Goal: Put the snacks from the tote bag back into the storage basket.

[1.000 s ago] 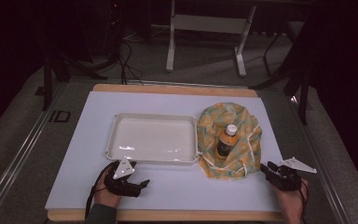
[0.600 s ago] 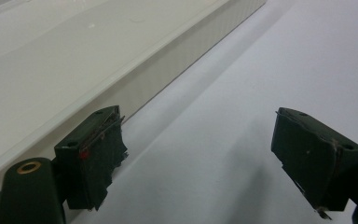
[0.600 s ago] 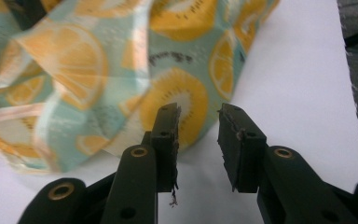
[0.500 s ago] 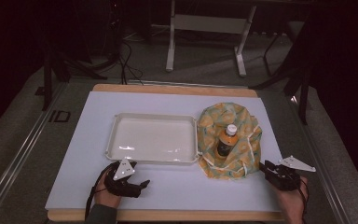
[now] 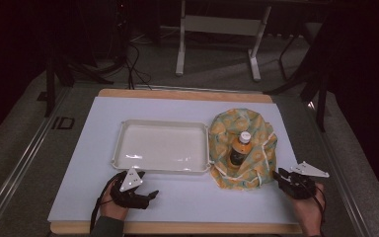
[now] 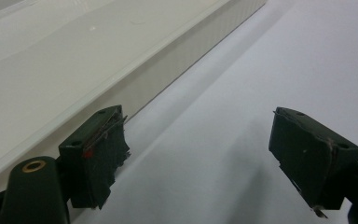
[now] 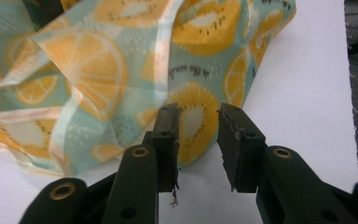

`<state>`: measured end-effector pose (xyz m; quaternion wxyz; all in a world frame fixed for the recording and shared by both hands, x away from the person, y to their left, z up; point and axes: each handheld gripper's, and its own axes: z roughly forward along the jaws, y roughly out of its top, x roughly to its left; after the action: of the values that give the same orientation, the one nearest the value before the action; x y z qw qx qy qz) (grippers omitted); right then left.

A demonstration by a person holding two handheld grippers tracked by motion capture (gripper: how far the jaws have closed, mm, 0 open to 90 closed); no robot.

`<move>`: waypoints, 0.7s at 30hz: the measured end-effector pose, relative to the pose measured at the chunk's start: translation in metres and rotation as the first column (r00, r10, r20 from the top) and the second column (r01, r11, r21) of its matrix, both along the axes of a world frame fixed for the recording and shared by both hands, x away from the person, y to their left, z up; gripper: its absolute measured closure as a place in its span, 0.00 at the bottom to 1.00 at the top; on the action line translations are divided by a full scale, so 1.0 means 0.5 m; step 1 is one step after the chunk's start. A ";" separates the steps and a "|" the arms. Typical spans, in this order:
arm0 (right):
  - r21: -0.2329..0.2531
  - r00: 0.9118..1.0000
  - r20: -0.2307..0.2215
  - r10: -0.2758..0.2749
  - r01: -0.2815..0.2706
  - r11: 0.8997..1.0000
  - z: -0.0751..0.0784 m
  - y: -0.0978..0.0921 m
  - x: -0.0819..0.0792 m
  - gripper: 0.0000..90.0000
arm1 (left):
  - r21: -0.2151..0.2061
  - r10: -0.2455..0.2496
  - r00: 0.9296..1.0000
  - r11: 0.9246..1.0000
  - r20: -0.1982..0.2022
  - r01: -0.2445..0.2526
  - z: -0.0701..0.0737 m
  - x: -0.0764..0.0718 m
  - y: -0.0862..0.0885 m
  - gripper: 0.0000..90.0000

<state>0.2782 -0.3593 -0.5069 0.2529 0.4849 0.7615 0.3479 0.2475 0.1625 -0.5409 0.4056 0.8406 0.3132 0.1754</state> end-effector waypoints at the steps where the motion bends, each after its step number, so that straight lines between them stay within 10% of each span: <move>1: 0.001 1.000 0.003 0.001 -0.001 1.000 0.003 0.001 0.000 0.76 | 0.000 0.000 1.000 1.000 0.000 0.000 0.000 0.000 0.000 0.21; 21: -0.060 0.998 0.004 0.059 -0.059 0.996 0.055 0.017 0.014 0.93 | -0.003 -0.002 1.000 1.000 -0.002 0.002 0.000 0.000 0.001 0.21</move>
<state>0.2851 -0.3507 -0.4792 0.2592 0.4534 0.7848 0.3336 0.2477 0.1628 -0.5409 0.4068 0.8405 0.3130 0.1735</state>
